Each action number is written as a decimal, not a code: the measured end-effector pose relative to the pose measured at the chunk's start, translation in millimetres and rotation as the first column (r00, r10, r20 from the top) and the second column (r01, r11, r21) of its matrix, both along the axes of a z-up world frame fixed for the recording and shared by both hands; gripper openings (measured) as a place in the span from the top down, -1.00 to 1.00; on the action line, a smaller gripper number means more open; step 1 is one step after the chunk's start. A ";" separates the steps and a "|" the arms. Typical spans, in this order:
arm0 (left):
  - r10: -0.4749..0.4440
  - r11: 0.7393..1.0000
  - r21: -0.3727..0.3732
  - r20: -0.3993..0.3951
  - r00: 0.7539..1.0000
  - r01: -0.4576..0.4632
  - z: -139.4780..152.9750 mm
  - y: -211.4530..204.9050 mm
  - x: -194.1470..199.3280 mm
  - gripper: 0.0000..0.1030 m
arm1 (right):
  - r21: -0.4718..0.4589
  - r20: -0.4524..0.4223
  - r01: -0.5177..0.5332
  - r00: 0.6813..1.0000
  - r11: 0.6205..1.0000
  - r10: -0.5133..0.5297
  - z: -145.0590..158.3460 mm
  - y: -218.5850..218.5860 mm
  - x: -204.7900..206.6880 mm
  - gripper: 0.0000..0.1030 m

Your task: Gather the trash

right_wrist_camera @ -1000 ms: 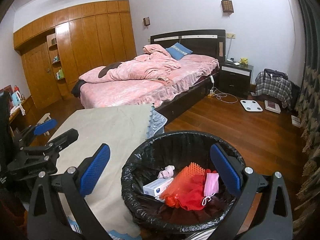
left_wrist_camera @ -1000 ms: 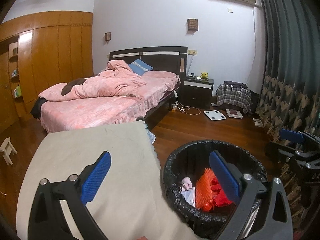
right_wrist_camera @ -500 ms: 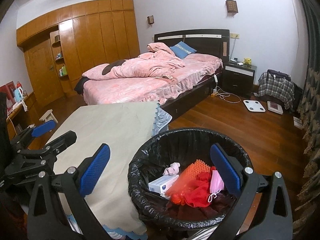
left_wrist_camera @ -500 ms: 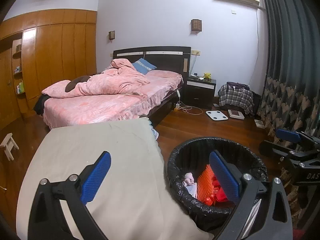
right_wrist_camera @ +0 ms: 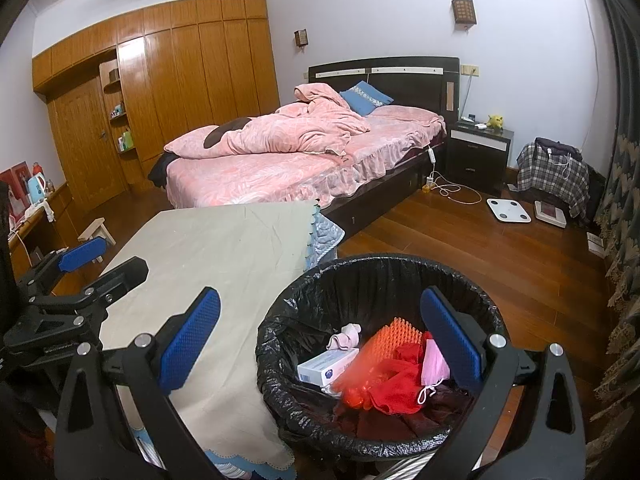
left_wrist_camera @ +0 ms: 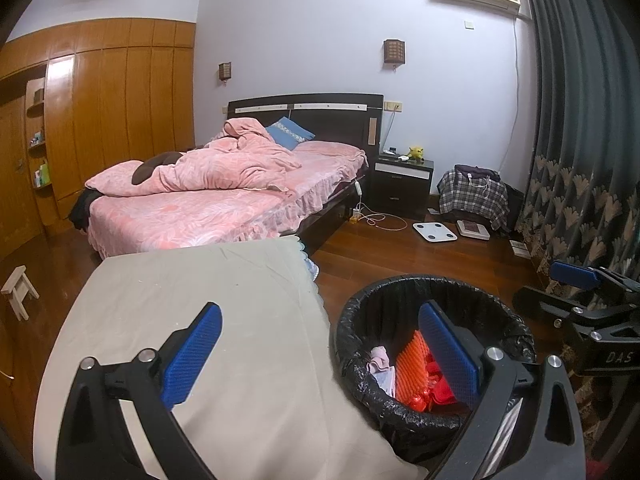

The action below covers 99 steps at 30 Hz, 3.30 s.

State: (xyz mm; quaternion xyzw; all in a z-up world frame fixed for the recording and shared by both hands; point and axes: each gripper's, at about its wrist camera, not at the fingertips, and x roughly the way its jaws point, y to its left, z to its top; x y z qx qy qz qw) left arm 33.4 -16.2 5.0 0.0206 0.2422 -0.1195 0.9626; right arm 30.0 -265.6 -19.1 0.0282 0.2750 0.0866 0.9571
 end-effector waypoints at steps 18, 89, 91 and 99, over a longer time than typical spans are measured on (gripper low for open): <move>0.001 1.000 0.002 -0.001 1.000 -0.001 0.2 1.0 0.9 -0.88 | 0.000 -0.004 0.000 1.000 1.000 0.000 0.9 0.7 0.3 -0.89; 0.006 1.000 0.001 -0.010 1.000 -0.006 -3.3 6.4 5.2 -0.88 | -0.003 -0.012 -0.001 1.000 1.000 0.001 8.9 1.2 2.8 -0.89; 0.007 1.000 0.002 -0.010 1.000 -0.007 -3.0 5.6 5.7 -0.88 | -0.002 -0.011 -0.001 1.000 1.000 0.001 9.3 1.0 2.7 -0.89; 0.006 1.000 0.003 -0.011 1.000 -0.006 -3.0 6.5 5.3 -0.88 | -0.003 -0.012 -0.001 1.000 1.000 0.001 10.3 1.0 3.4 -0.89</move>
